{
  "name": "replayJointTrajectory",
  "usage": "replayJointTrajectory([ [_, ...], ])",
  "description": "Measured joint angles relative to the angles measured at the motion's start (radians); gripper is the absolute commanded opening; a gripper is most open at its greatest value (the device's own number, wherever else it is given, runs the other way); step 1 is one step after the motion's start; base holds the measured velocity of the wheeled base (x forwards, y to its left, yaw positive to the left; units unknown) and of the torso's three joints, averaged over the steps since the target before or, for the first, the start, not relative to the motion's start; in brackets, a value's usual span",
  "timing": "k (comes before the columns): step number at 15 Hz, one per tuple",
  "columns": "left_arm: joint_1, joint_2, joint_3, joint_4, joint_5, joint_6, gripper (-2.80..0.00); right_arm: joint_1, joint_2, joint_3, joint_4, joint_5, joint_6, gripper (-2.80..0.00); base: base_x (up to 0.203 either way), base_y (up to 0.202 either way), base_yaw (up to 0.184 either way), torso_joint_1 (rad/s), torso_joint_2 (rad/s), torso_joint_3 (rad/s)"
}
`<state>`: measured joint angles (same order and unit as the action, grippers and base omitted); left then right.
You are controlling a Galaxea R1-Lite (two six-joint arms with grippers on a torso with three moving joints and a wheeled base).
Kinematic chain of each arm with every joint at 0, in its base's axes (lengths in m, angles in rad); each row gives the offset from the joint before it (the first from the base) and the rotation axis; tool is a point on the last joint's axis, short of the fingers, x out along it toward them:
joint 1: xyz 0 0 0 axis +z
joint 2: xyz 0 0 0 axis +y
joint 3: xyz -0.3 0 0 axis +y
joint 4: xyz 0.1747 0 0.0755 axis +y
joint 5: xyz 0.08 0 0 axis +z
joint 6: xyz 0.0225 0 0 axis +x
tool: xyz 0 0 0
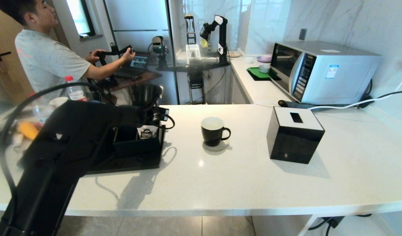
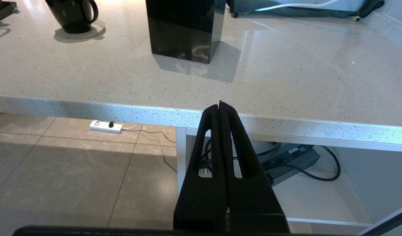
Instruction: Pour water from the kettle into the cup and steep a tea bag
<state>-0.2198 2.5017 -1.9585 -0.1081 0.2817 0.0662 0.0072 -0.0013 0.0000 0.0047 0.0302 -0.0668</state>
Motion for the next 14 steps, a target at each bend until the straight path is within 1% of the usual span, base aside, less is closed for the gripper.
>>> replayJointTrajectory([
  [12,-0.004,-0.041,-0.002,0.0,0.003,0.001,-2.8,0.0,0.0,0.0,0.0,0.0,0.0,-2.8,0.0,0.0,0.0,0.0,0.0,0.0],
  [14,-0.006,-0.05,-0.001,0.0,0.015,0.001,-2.8,0.0,0.0,0.0,0.0,0.0,0.0,-2.8,0.0,0.0,0.0,0.0,0.0,0.0],
])
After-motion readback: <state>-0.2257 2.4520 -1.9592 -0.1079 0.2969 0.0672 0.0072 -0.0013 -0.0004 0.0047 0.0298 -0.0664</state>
